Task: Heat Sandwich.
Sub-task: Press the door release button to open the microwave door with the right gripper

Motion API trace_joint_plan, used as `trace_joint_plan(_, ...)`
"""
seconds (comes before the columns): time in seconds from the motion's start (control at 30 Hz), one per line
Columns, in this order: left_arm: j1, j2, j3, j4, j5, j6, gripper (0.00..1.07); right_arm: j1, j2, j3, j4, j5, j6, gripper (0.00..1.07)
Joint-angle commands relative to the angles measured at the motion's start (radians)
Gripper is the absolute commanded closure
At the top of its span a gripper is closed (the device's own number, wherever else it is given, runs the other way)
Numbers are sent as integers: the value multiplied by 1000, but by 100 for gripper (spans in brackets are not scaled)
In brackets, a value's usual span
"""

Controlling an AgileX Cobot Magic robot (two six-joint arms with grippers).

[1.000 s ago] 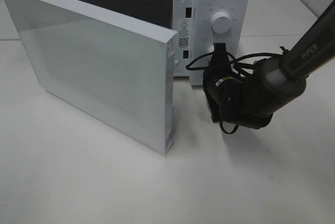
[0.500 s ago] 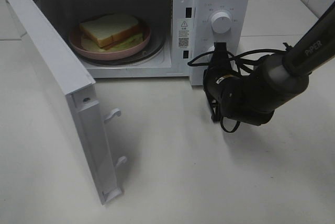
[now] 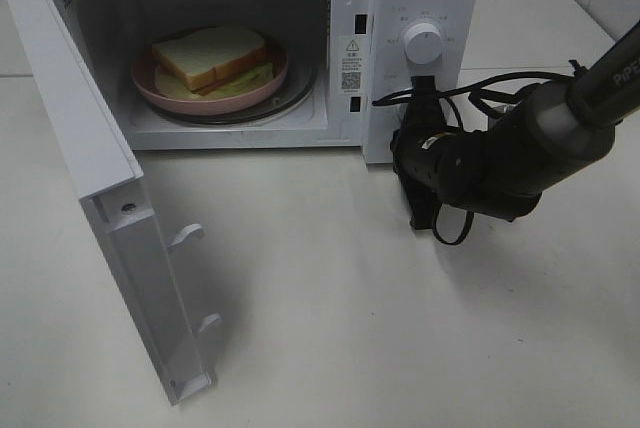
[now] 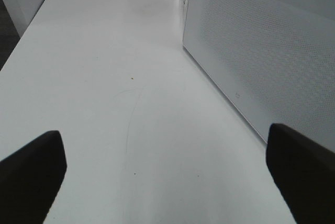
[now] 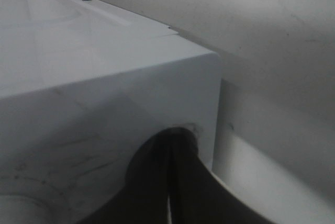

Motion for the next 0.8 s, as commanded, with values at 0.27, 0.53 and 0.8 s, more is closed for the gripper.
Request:
trace_joint_plan(0.27,1,-19,3,-4,-12,0,8,-14,-124,138,-79,83,-61,107)
trace_joint_plan(0.53,1,-19,3,-4,-12,0,8,-14,-303,267,-148,211,-203,107)
trace_joint_plan(0.8,1,-19,3,-4,-12,0,8,-14,-447,295,-303,447,-344,107)
